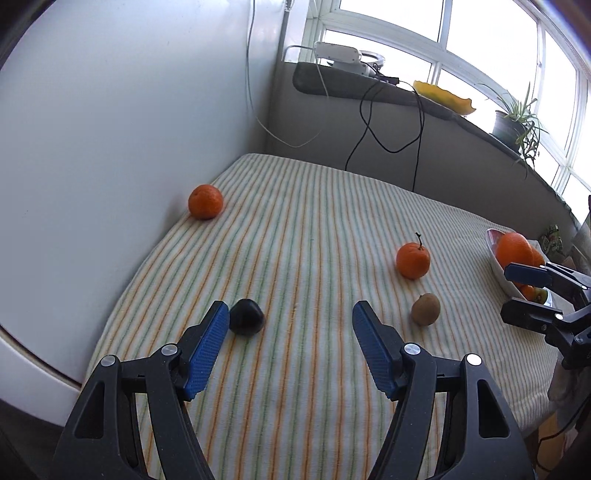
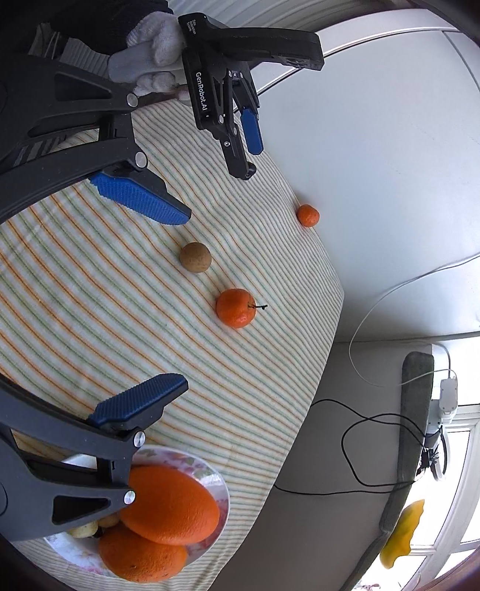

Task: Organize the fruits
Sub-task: 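Withdraw both tools from the plate toward the remaining fruits, then grasp the dark plum with the left gripper while the right gripper grasps the brown kiwi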

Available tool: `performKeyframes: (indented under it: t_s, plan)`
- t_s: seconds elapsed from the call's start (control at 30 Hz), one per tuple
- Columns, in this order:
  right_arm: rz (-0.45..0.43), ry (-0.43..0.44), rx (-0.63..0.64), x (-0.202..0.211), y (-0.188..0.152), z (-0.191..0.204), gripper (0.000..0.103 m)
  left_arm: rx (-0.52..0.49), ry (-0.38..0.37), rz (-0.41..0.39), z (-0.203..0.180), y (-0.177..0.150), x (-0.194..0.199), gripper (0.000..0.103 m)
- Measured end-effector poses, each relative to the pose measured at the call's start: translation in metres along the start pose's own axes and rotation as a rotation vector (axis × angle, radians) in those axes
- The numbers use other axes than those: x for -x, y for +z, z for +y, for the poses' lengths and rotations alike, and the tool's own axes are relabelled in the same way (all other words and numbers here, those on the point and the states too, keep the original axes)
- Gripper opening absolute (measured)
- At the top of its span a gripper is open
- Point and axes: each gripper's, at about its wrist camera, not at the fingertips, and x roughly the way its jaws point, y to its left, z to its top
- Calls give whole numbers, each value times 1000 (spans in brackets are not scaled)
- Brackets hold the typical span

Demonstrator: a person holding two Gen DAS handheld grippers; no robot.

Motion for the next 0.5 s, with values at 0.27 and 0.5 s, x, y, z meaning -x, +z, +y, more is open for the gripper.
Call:
performKeyframes:
  t_s: [0.27, 0.5]
  plan:
    - [28, 45, 16, -18, 6, 9, 85, 24, 1, 21, 15, -3, -7, 57]
    - [64, 71, 26, -35, 9, 15, 70, 32, 4, 28, 22, -3, -12, 53]
